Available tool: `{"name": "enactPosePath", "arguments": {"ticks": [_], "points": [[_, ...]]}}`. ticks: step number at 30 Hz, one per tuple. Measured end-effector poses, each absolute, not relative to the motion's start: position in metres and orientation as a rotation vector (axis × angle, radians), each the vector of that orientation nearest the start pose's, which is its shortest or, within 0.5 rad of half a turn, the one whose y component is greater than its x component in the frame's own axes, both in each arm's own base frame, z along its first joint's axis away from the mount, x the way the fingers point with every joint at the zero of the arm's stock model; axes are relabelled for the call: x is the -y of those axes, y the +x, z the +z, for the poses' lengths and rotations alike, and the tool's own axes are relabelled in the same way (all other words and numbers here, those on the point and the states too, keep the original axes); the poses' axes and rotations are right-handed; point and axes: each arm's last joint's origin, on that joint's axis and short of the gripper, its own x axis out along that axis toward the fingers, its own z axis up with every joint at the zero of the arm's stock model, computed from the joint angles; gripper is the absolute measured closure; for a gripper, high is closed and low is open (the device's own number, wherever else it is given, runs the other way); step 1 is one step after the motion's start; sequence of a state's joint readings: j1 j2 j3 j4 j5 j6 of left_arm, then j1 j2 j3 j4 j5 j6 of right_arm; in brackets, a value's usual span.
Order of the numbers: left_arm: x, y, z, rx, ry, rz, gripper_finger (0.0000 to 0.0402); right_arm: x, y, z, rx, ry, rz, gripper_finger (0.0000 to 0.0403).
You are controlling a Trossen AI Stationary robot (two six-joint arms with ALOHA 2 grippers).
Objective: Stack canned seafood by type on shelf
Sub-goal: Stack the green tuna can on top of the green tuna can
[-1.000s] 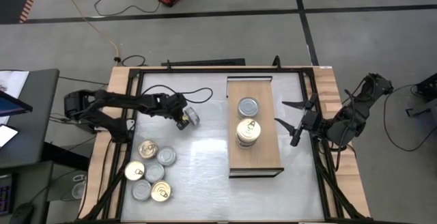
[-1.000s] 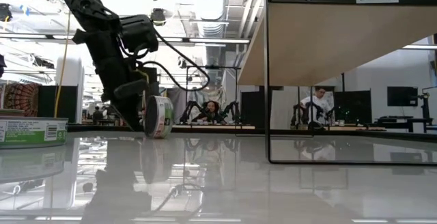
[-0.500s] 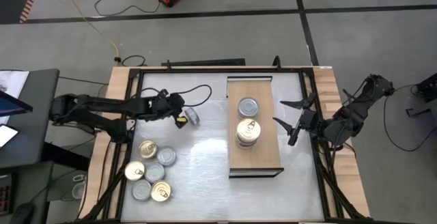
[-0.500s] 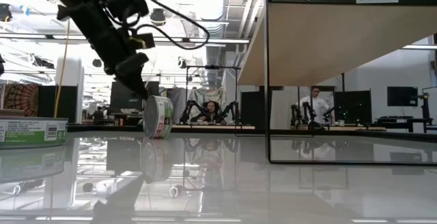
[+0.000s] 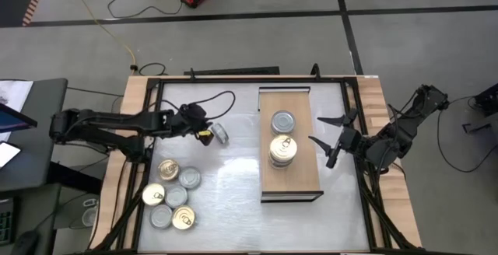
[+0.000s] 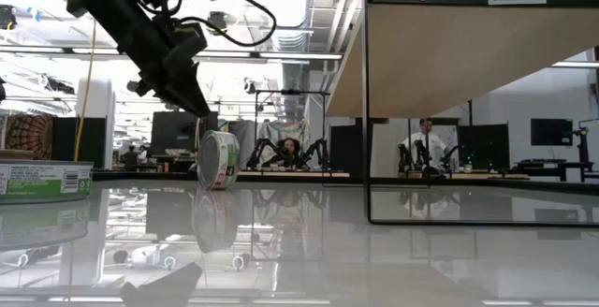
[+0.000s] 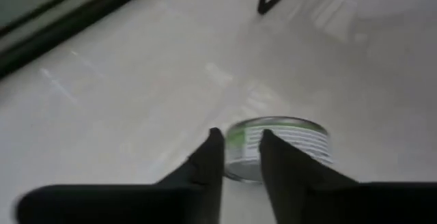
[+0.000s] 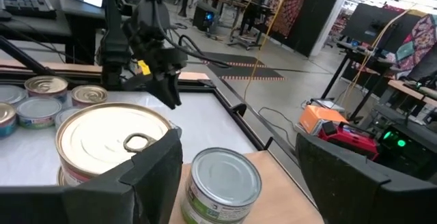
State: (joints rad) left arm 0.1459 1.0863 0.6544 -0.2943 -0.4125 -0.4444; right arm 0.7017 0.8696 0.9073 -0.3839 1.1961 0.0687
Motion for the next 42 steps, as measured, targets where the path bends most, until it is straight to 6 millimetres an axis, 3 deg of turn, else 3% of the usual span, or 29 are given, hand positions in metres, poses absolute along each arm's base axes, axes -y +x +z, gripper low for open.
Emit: {"name": "enactPosePath", "arguments": {"ticks": [3, 7, 13, 21, 30, 34, 42], "points": [[-0.037, 0.214, 0.228, -0.578, -0.321, 0.657, 0.0254, -0.087, 0.144, 0.348, -0.19, -0.236, -0.494, 0.0092], [-0.027, 0.22, 0.234, -0.562, -0.127, 0.542, 0.0186, -0.085, 0.145, 0.349, -0.192, -0.25, -0.505, 0.0092], [-0.014, 0.235, 0.251, -0.667, 0.123, 0.392, 0.0126, -0.083, 0.147, 0.349, -0.199, -0.271, -0.515, 0.0092], [-0.002, 0.269, 0.254, -0.924, 0.512, 0.204, 0.0116, -0.082, 0.147, 0.349, -0.199, -0.277, -0.52, 0.0092], [0.002, 0.311, 0.248, -1.177, 0.645, -0.008, 0.0115, -0.082, 0.147, 0.349, -0.199, -0.277, -0.52, 0.0092], [-0.004, 0.327, 0.235, -1.312, 0.699, -0.075, 0.0115, -0.082, 0.147, 0.349, -0.199, -0.276, -0.52, 0.0092], [-0.016, 0.338, 0.222, -1.439, 0.714, -0.084, 0.0115, -0.083, 0.147, 0.349, -0.199, -0.274, -0.517, 0.0092]]}}
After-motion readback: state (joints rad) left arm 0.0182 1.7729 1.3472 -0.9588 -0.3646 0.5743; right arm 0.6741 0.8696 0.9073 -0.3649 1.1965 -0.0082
